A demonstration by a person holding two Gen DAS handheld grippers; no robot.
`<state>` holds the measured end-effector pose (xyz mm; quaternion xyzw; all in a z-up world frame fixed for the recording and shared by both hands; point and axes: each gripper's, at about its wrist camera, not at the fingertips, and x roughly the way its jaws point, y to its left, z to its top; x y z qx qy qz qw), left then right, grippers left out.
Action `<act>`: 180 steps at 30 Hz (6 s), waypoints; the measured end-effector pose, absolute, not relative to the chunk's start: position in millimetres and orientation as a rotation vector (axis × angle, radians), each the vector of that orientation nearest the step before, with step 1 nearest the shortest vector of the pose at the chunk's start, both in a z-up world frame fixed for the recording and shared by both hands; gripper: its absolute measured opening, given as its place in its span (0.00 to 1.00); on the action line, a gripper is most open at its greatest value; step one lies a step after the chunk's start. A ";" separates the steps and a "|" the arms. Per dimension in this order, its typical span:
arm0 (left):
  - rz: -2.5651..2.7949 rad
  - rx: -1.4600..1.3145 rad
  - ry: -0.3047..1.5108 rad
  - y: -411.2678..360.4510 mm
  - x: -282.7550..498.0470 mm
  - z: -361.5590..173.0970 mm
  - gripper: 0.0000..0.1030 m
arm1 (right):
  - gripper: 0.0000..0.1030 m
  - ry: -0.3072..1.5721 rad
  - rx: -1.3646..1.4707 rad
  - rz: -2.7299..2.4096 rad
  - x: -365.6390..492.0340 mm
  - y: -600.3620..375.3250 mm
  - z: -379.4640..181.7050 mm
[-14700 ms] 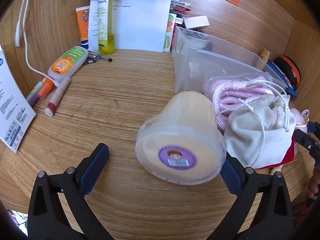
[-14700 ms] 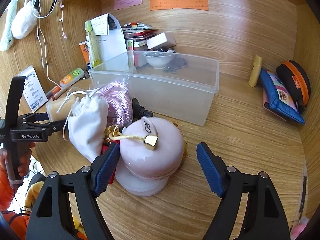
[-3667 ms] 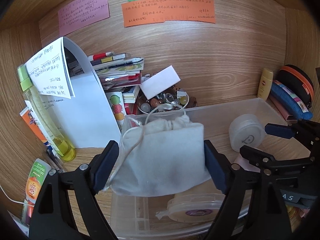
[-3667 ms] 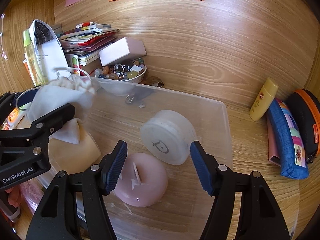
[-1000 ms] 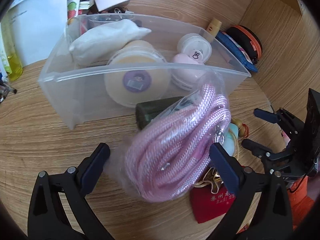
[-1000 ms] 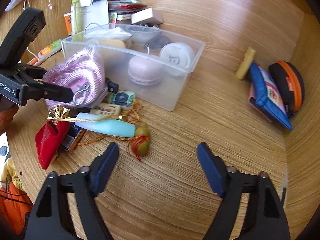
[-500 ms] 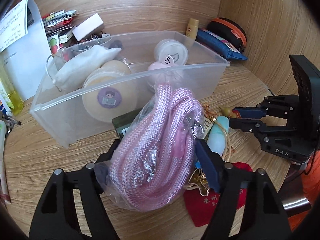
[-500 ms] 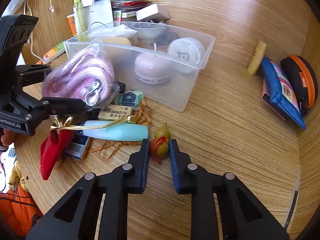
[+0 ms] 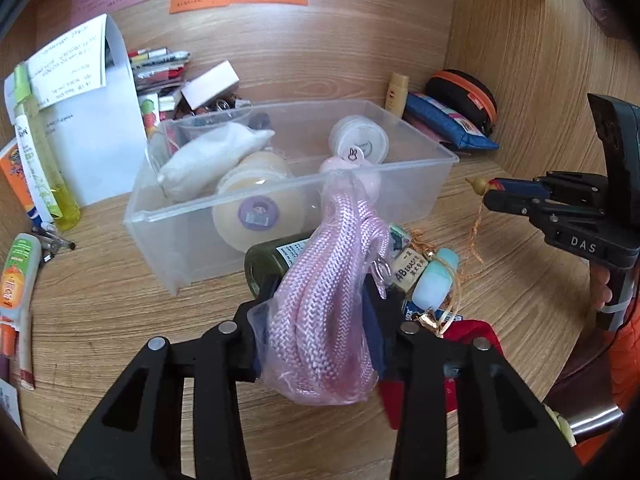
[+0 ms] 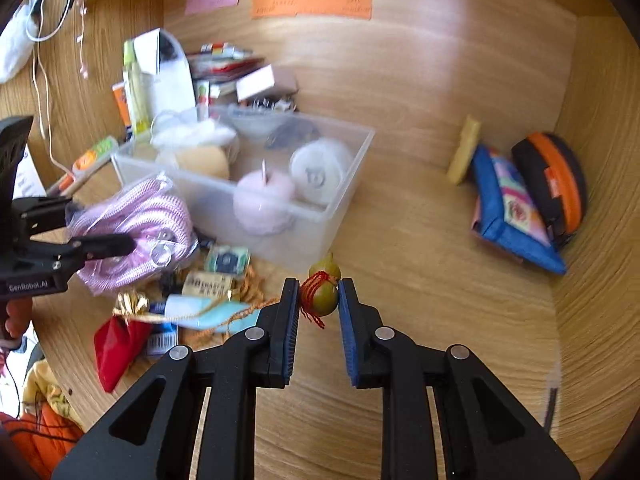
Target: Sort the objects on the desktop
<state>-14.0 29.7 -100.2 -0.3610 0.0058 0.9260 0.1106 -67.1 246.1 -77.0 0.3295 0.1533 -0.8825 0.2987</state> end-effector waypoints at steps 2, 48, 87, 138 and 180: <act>2.728 -1.048 0.010 27.4 -12.4 -97.0 0.36 | 0.17 0.400 0.857 -2.358 -69.6 245.5 -70.0; 2.675 -1.171 0.012 20.2 12.0 -132.9 0.21 | 0.17 0.355 0.715 -2.310 -88.2 176.8 -23.4; 2.824 -0.965 -0.109 51.6 -119.4 -47.0 0.20 | 0.17 0.270 0.869 -2.314 -155.8 182.9 -57.9; 3.014 -0.912 -0.218 5.9 -101.1 -45.2 0.94 | 0.83 0.311 0.786 -2.487 -152.3 181.6 -59.7; 2.868 -1.331 -0.147 -33.5 -18.7 -127.9 0.94 | 0.82 0.539 0.955 -2.280 -64.3 225.4 -113.4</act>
